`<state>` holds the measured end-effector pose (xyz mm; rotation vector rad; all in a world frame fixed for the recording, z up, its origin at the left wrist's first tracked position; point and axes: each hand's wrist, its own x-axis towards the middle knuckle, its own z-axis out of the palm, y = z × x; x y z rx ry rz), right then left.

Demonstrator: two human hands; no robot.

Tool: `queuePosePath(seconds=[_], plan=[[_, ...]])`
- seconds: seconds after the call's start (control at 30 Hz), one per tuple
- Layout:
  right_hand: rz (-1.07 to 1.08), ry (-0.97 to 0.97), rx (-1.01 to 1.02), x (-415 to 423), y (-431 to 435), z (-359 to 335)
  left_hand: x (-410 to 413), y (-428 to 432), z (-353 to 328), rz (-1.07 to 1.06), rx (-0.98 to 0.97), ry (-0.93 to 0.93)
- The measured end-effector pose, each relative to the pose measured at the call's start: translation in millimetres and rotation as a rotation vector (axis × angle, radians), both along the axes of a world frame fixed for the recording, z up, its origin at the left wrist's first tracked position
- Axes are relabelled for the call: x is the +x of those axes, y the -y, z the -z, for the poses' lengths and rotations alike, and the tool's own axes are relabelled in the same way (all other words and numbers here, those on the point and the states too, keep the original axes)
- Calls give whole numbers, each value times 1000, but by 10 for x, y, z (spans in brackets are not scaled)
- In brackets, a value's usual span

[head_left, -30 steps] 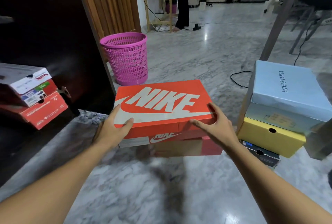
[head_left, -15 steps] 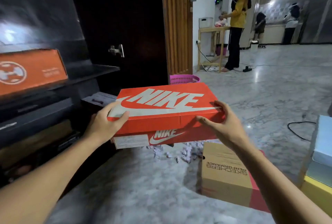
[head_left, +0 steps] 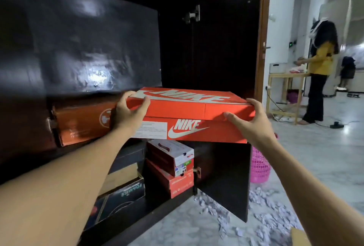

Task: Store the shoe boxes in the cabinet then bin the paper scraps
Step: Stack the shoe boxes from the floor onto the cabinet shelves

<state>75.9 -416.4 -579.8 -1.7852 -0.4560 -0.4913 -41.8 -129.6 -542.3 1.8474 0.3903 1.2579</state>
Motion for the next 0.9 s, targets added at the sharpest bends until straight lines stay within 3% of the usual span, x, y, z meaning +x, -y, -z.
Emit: queuePosePath(seconds=[0.27, 0.53, 0.73, 0.9], plan=[[-199, 68, 133, 552, -938, -372, 11, -730, -405, -174, 63, 16], [-393, 111, 89, 1037, -2004, -746, -61, -1396, -547, -419, 1, 27], [-598, -14, 132, 1126, -2575, -752, -103, -1622, -705, -529, -125, -64], [-609, -100, 104, 1033, -2856, -897, -100, -1607, -803, -543, -149, -178]])
